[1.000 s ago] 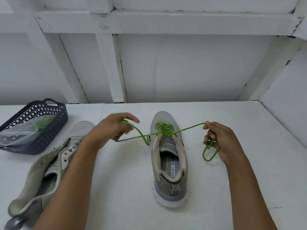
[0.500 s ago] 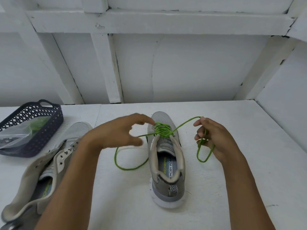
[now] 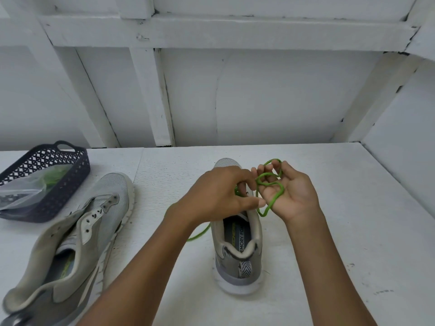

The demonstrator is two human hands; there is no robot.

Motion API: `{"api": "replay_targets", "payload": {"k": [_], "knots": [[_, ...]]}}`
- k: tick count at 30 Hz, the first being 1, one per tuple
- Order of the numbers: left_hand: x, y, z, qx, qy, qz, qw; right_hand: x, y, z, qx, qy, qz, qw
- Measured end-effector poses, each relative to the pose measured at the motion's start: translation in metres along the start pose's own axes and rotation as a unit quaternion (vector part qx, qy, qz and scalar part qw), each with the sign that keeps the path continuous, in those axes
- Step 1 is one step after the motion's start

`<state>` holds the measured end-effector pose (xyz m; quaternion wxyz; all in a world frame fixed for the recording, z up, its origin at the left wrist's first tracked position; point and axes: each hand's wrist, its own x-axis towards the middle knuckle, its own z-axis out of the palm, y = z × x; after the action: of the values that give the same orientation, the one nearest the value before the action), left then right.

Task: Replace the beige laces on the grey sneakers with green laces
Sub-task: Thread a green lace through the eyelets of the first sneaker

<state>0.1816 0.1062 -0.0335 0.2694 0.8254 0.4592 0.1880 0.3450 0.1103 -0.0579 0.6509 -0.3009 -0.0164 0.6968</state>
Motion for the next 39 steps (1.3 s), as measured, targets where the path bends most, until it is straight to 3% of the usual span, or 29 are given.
{"api": "replay_targets", "payload": {"k": [4, 9, 13, 16, 18, 19, 22, 27, 29, 30, 33, 37, 39], "knots": [[0.0, 0.003, 0.006, 0.027, -0.006, 0.018, 0.999, -0.003, 0.003, 0.003, 0.009, -0.02, 0.002, 1.0], [0.001, -0.007, 0.004, -0.077, 0.089, -0.026, 0.993, -0.008, 0.005, 0.003, -0.052, -0.047, -0.013, 0.997], [0.005, -0.009, 0.005, -0.073, 0.09, -0.023, 0.993, -0.011, 0.004, 0.004, -0.082, -0.076, -0.004, 0.994], [0.007, -0.011, 0.008, -0.056, 0.099, -0.032, 0.993, -0.012, 0.001, 0.003, -0.104, -0.07, -0.019, 0.992], [0.007, -0.014, 0.008, -0.055, 0.109, -0.039, 0.992, -0.01, -0.005, -0.002, -0.189, -0.037, -0.052, 0.98], [0.007, -0.016, 0.008, -0.053, 0.11, -0.039, 0.992, -0.009, -0.007, -0.006, -0.275, -0.006, -0.077, 0.958], [0.006, -0.02, 0.006, -0.054, 0.113, -0.045, 0.991, -0.006, -0.013, -0.02, -0.53, 0.084, -0.139, 0.832], [0.003, -0.028, -0.003, -0.073, 0.131, -0.06, 0.987, -0.004, -0.017, -0.045, -0.677, 0.108, -0.213, 0.696], [0.003, -0.03, -0.004, -0.086, 0.131, -0.066, 0.985, -0.006, -0.026, -0.053, -0.712, 0.047, -0.246, 0.656], [0.003, -0.031, -0.005, -0.089, 0.133, -0.069, 0.985, -0.01, -0.031, -0.054, -0.74, -0.01, -0.222, 0.635], [0.004, -0.032, -0.007, -0.088, 0.136, -0.073, 0.984, -0.022, -0.036, -0.05, -0.814, -0.155, -0.04, 0.558], [0.005, -0.029, -0.006, -0.087, 0.131, -0.066, 0.985, -0.027, -0.025, -0.046, -0.87, -0.181, 0.061, 0.454], [0.003, -0.026, -0.004, -0.074, 0.123, -0.059, 0.988, -0.027, -0.02, -0.049, -0.879, -0.184, 0.061, 0.436]]}}
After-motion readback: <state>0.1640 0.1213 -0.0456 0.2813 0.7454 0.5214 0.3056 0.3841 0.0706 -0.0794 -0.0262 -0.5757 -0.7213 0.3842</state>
